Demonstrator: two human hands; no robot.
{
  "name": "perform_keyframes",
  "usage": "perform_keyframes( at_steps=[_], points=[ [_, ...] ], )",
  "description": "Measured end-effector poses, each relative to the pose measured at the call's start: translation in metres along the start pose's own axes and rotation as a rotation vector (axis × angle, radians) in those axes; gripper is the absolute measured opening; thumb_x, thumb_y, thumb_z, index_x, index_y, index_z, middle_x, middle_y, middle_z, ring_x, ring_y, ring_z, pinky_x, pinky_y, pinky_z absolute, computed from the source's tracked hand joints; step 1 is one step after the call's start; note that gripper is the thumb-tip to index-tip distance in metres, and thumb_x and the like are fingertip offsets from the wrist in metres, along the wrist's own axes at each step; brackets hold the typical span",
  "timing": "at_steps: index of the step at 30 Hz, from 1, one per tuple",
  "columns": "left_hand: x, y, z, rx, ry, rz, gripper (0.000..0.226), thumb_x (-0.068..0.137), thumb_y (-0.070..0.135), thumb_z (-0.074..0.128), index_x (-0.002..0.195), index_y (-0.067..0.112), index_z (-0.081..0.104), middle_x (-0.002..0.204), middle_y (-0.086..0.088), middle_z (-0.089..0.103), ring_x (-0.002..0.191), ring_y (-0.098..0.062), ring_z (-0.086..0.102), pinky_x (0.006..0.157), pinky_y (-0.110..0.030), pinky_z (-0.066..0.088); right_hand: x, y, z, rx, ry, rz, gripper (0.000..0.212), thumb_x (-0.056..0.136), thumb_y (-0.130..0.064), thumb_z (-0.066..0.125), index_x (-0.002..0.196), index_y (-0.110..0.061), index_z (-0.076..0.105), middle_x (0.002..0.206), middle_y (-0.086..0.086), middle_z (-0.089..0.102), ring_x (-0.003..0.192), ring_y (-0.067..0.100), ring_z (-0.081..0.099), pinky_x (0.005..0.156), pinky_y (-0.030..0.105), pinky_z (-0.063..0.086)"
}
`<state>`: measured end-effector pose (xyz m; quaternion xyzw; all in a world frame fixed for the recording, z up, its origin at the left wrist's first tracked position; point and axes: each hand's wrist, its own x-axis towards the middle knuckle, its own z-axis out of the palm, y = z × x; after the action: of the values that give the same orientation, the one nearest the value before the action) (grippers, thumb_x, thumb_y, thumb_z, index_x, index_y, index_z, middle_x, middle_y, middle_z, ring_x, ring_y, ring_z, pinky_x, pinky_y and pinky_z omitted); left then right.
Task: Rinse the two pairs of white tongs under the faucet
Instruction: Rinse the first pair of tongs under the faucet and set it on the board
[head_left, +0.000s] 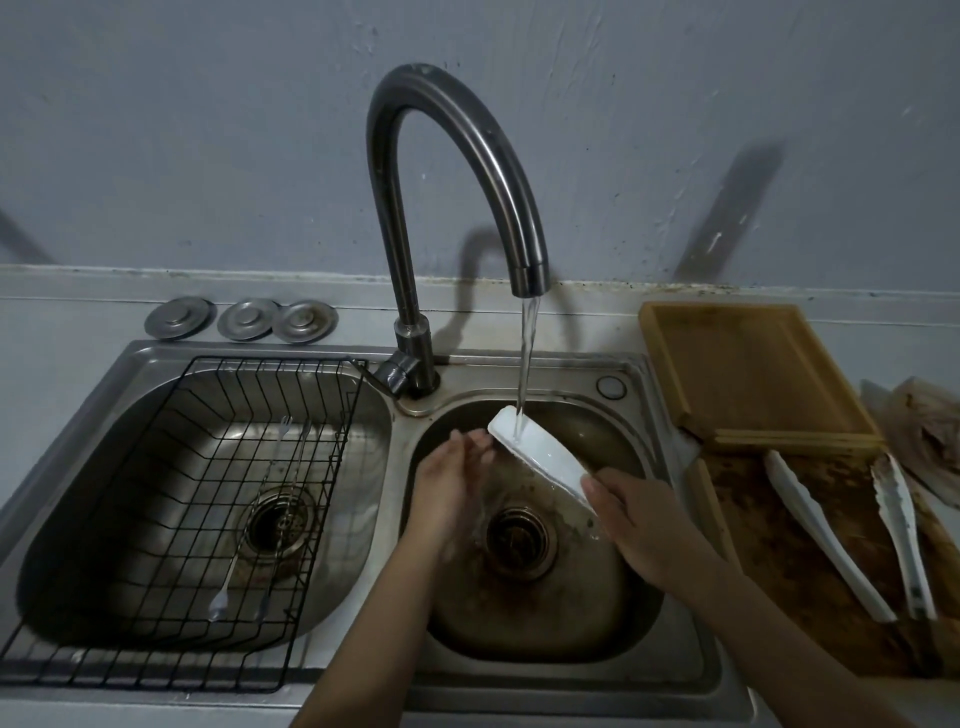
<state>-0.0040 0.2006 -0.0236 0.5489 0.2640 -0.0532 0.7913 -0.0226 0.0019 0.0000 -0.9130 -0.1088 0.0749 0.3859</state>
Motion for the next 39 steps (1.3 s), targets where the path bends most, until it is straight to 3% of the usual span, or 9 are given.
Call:
perform_keyframes(
  at_steps=[2,4,10,16,20,22,24,30,39],
  points=[
    [-0.012,0.001,0.009,-0.095,-0.155,-0.039,0.027,0.095,0.028,0.049,0.096,0.009,0.068,0.082,-0.006,0.073,0.081,-0.017,0.069,0.075,-0.029,0.055,0.002,-0.002,0.004,-0.006,-0.027,0.008,0.039,0.095,-0.033,0.044,0.056,-0.028,0.043,0.045,-0.005,0.048,0.044,0.005,0.045,0.049,0.017,0.034],
    [-0.018,-0.001,0.018,-0.111,-0.216,-0.021,0.017,0.083,0.016,0.066,0.097,0.007,0.067,0.084,-0.007,0.073,0.081,-0.019,0.069,0.08,-0.035,0.055,0.002,-0.006,0.009,-0.018,-0.077,0.012,0.036,0.095,-0.036,0.042,0.065,-0.019,0.052,0.051,0.0,0.051,0.045,0.005,0.045,0.049,0.019,0.035],
    [-0.014,0.005,0.027,-0.237,-0.118,-0.068,0.028,0.076,0.002,0.07,0.103,0.005,0.069,0.098,-0.012,0.073,0.087,-0.02,0.068,0.085,-0.039,0.054,0.0,-0.012,0.012,-0.084,-0.051,0.006,0.036,0.095,-0.039,0.038,0.083,-0.013,0.06,0.067,0.007,0.065,0.059,0.018,0.061,0.055,0.03,0.045],
    [0.001,0.008,0.017,-0.46,0.074,-0.031,0.023,0.082,0.0,0.064,0.105,-0.002,0.064,0.088,-0.012,0.071,0.077,-0.018,0.069,0.082,-0.033,0.057,-0.005,-0.014,0.0,-0.148,-0.001,0.032,0.026,0.092,-0.045,0.042,0.087,-0.023,0.055,0.062,-0.009,0.056,0.056,0.004,0.055,0.056,0.023,0.044],
    [-0.006,0.004,0.01,-0.426,-0.019,-0.058,0.024,0.094,0.01,0.047,0.111,0.001,0.061,0.104,-0.012,0.067,0.096,-0.02,0.064,0.091,-0.034,0.051,-0.006,-0.018,-0.003,-0.605,0.141,-0.076,0.046,0.081,-0.048,0.061,0.118,-0.022,0.049,0.096,-0.006,0.062,0.077,0.013,0.061,0.056,0.022,0.038],
    [-0.009,0.002,0.009,-0.411,-0.074,-0.062,0.026,0.095,0.012,0.045,0.114,0.003,0.06,0.107,-0.013,0.066,0.097,-0.02,0.062,0.092,-0.035,0.049,-0.004,-0.018,0.001,-0.772,0.179,-0.16,0.061,0.06,-0.034,0.084,0.111,-0.018,0.056,0.087,-0.001,0.065,0.065,0.015,0.061,0.046,0.019,0.033],
    [-0.01,0.001,0.009,-0.43,-0.106,-0.072,0.029,0.093,0.006,0.047,0.12,0.005,0.057,0.119,-0.014,0.062,0.102,-0.022,0.061,0.091,-0.036,0.051,-0.001,-0.017,0.005,-0.844,0.21,-0.23,0.062,0.047,-0.016,0.088,0.104,-0.015,0.062,0.077,0.002,0.064,0.057,0.017,0.058,0.041,0.019,0.03],
    [-0.011,0.001,0.009,-0.401,-0.218,0.052,0.06,0.079,-0.021,0.048,0.133,0.006,0.046,0.135,-0.007,0.053,0.13,-0.018,0.047,0.097,-0.023,0.048,-0.001,-0.016,0.009,-0.91,0.304,-0.327,0.051,0.049,-0.003,0.081,0.097,-0.012,0.066,0.07,0.003,0.063,0.051,0.018,0.053,0.045,0.022,0.021],
    [-0.021,0.0,0.044,-0.475,-0.228,-0.161,0.048,0.084,-0.016,0.05,0.123,0.011,0.049,0.121,-0.009,0.062,0.108,-0.024,0.062,0.088,-0.039,0.053,-0.006,-0.006,-0.006,-0.98,0.389,-0.38,0.035,0.065,-0.016,0.072,0.099,-0.011,0.067,0.074,0.008,0.067,0.055,0.02,0.058,0.045,0.022,0.033]
  ],
)
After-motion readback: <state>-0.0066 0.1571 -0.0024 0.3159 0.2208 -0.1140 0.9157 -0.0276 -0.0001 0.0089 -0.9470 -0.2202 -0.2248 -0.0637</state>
